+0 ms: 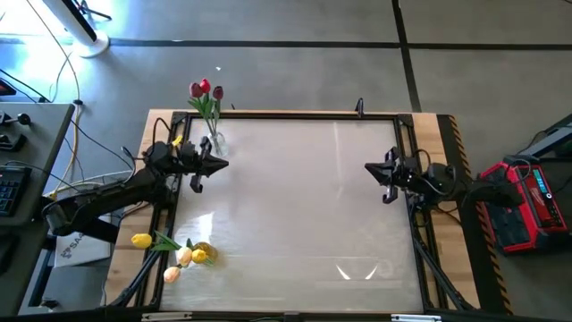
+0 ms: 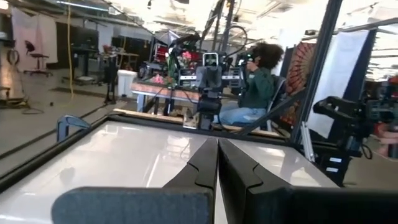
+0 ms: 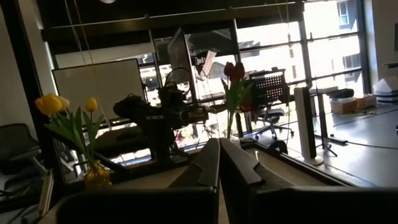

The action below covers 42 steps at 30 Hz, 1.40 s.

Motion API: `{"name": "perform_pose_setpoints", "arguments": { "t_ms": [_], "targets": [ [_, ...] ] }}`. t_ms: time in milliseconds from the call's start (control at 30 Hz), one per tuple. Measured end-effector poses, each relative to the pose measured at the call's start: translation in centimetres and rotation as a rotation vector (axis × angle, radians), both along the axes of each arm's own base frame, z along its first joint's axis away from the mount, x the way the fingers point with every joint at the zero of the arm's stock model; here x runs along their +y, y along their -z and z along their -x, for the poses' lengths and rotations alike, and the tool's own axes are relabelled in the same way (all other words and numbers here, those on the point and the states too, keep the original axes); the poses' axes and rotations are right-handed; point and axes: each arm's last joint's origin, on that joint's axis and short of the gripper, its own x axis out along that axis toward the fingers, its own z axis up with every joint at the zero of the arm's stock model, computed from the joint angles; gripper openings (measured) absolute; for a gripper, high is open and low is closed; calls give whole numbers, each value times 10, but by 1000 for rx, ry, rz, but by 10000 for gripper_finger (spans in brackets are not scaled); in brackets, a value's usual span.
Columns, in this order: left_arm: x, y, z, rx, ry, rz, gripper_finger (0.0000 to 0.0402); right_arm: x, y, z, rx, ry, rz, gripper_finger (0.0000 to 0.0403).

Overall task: Sort flowers into vase by color
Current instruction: Return to Home Position

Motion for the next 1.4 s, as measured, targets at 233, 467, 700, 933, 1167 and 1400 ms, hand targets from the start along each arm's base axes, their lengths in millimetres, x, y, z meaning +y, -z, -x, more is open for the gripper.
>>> {"name": "perform_pose_setpoints", "arguments": {
  "t_ms": [233,467,700,933,1167,1400],
  "targets": [
    [3,0,6,4,-35,-8,0,0,3,3,21,-2,-11,0],
    [2,-7,15,-44,-22,-10,0,0,5,3,28,-31,-55,0],
    [0,-7,20,-29,26,-39,0,0,5,3,31,-30,-53,0],
    [-4,-8,23,-34,42,-35,0,0,5,3,32,-30,-55,0],
    [-8,-3,19,-4,49,-32,0,0,5,3,34,-27,-45,0],
    [-15,-1,13,5,71,-50,0,-2,5,3,36,-1,-35,0]
  ]
}}
